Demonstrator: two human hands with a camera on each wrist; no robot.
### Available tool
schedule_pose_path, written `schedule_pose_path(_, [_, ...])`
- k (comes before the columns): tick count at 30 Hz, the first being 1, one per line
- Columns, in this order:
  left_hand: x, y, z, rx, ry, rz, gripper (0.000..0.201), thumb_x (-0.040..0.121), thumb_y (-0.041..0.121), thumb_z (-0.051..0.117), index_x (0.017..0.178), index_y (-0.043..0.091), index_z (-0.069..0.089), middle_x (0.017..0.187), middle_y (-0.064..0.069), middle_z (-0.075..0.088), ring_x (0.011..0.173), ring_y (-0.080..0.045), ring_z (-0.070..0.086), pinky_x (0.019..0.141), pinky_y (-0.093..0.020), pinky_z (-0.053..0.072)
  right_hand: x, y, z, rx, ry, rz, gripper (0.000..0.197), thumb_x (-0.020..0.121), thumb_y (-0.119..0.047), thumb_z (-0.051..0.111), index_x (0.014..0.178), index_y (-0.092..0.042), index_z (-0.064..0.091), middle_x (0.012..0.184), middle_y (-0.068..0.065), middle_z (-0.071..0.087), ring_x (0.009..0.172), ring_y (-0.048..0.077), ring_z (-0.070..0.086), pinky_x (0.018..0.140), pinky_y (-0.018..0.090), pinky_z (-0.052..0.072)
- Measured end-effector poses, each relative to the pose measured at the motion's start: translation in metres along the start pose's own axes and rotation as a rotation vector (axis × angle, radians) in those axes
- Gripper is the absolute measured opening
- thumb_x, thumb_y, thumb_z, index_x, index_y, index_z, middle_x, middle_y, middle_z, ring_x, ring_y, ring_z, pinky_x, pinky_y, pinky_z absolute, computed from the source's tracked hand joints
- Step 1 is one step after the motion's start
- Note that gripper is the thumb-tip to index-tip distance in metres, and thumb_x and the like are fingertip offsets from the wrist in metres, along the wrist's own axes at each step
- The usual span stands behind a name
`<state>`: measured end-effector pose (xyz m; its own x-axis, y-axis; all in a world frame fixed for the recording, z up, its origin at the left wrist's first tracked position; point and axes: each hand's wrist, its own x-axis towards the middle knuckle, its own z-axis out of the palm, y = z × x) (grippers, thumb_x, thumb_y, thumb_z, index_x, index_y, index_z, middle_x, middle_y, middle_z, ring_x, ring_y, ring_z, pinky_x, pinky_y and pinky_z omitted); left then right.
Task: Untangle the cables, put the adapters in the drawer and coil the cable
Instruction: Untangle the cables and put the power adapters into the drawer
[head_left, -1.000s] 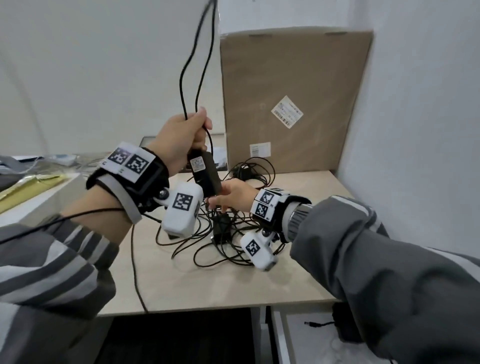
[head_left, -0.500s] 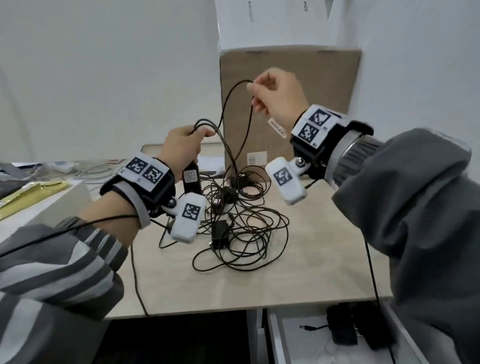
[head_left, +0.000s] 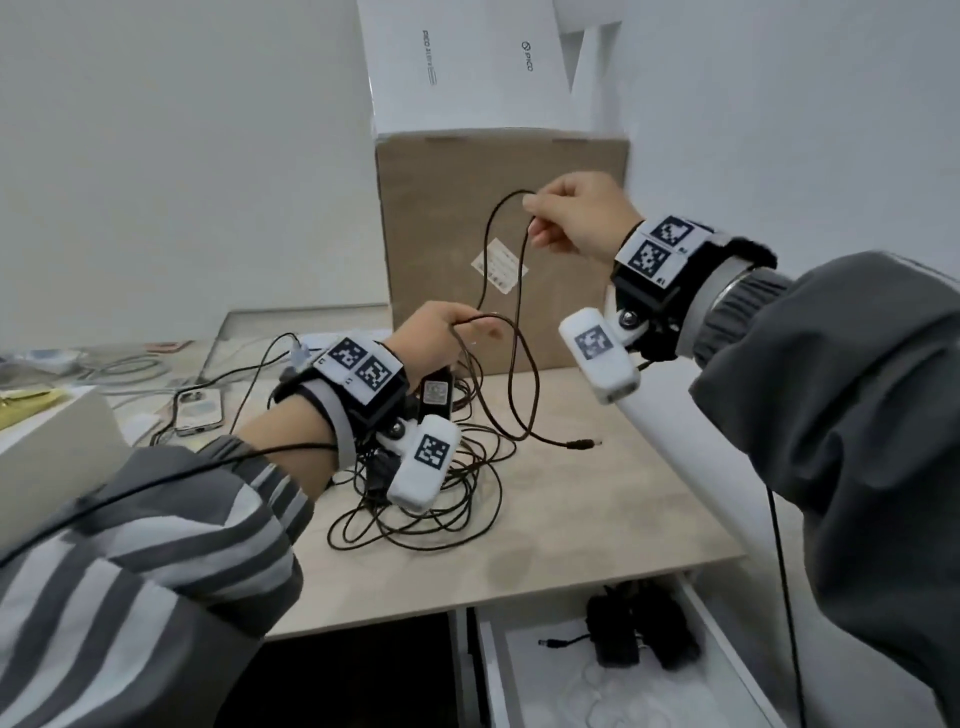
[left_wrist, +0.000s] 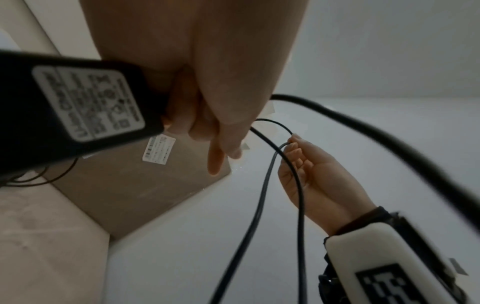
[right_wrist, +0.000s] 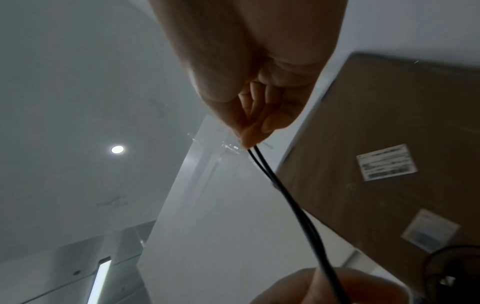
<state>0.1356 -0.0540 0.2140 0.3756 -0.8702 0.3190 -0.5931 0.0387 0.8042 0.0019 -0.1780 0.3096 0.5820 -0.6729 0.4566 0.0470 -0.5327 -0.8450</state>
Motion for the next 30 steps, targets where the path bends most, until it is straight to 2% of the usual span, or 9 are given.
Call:
schedule_pose_path(7, [0.016, -0.005, 0.033, 0.071, -0.002, -0.100, 0.031, 0.098, 0.030, 0.050, 0.087, 0.011, 0.071, 0.055, 0.000, 0.040, 0.038, -0.009, 0.033, 0.043, -0.020, 0.031, -0.020, 0.054, -0.050, -0.071, -0.027, 0.152, 0.013, 0.092, -0.018, 0.062, 0.079, -0.014, 0.057, 0.066, 0.002, 0.068, 0.052, 0.006, 0.065, 0.059, 0.022, 0.050])
schedule_pose_path(11, [0.028, -0.005, 0.056, 0.099, -0.064, -0.132, 0.037, 0.094, 0.022, 0.058, 0.129, 0.012, 0.053, 0.064, 0.001, 0.043, 0.048, -0.013, 0.038, 0.046, -0.023, 0.035, -0.027, 0.090, -0.081, -0.175, 0.030, 0.320, 0.011, 0.092, -0.016, 0.060, 0.082, -0.010, 0.058, 0.067, 0.003, 0.068, 0.049, 0.003, 0.065, 0.049, 0.016, 0.050])
schedule_pose_path(14, [0.033, -0.009, 0.066, 0.216, -0.169, -0.105, 0.057, 0.090, 0.017, 0.064, 0.142, 0.022, 0.042, 0.081, 0.001, 0.059, 0.046, -0.007, 0.043, 0.044, -0.016, 0.037, -0.029, 0.120, -0.102, -0.216, 0.055, 0.475, 0.016, 0.091, -0.013, 0.061, 0.077, -0.007, 0.057, 0.070, 0.007, 0.065, 0.041, 0.001, 0.060, 0.042, 0.012, 0.047])
schedule_pose_path(16, [0.036, -0.019, 0.071, 0.232, -0.238, -0.148, 0.053, 0.087, 0.009, 0.066, 0.137, 0.023, 0.051, 0.080, 0.006, 0.061, 0.044, -0.003, 0.043, 0.048, -0.016, 0.037, -0.031, 0.140, -0.111, -0.238, 0.083, 0.563, 0.019, 0.091, -0.012, 0.061, 0.073, -0.006, 0.056, 0.068, 0.006, 0.064, 0.039, 0.001, 0.059, 0.041, 0.011, 0.046])
schedule_pose_path(20, [0.040, -0.043, 0.077, 0.205, -0.239, -0.296, 0.054, 0.085, 0.005, 0.064, 0.132, 0.019, 0.044, 0.092, -0.005, 0.053, 0.068, -0.021, 0.052, 0.062, -0.035, 0.046, -0.032, 0.186, -0.123, -0.259, 0.128, 0.708, 0.025, 0.088, -0.010, 0.057, 0.064, -0.003, 0.056, 0.051, 0.005, 0.064, 0.056, 0.016, 0.060, 0.050, 0.020, 0.045])
schedule_pose_path(23, [0.040, -0.053, 0.082, 0.146, -0.251, -0.352, 0.008, 0.093, 0.006, 0.047, 0.097, 0.012, 0.049, 0.071, -0.006, 0.041, 0.054, -0.017, 0.038, 0.050, -0.027, 0.032, -0.035, 0.212, -0.125, -0.282, 0.126, 0.749, 0.023, 0.090, -0.010, 0.056, 0.068, -0.005, 0.054, 0.058, 0.008, 0.065, 0.053, 0.016, 0.060, 0.045, 0.020, 0.045])
schedule_pose_path(25, [0.041, -0.054, 0.085, 0.111, -0.218, -0.356, 0.019, 0.097, 0.004, 0.036, 0.093, 0.009, 0.054, 0.068, -0.003, 0.039, 0.051, -0.014, 0.032, 0.046, -0.022, 0.026, -0.042, 0.210, -0.119, -0.503, 0.025, 0.720, 0.013, 0.087, -0.018, 0.062, 0.088, -0.005, 0.059, 0.089, 0.013, 0.067, 0.074, 0.022, 0.066, 0.059, 0.027, 0.053])
schedule_pose_path(27, [0.039, -0.048, 0.090, 0.143, -0.208, -0.284, 0.025, 0.097, 0.003, 0.035, 0.100, 0.009, 0.059, 0.068, -0.002, 0.043, 0.051, -0.013, 0.034, 0.044, -0.019, 0.027, -0.045, 0.204, -0.108, -0.742, -0.013, 0.556, 0.045, 0.086, -0.022, 0.065, 0.125, -0.003, 0.050, 0.124, 0.018, 0.057, 0.111, 0.033, 0.058, 0.090, 0.038, 0.049])
schedule_pose_path(30, [0.033, -0.034, 0.099, 0.141, -0.240, -0.142, 0.017, 0.097, 0.007, 0.042, 0.100, 0.011, 0.058, 0.066, -0.001, 0.050, 0.052, -0.011, 0.038, 0.048, -0.018, 0.031, -0.057, 0.165, -0.073, -0.646, -0.178, 0.104, 0.055, 0.092, -0.023, 0.060, 0.142, -0.011, 0.039, 0.145, 0.007, 0.045, 0.133, 0.023, 0.043, 0.106, 0.027, 0.033])
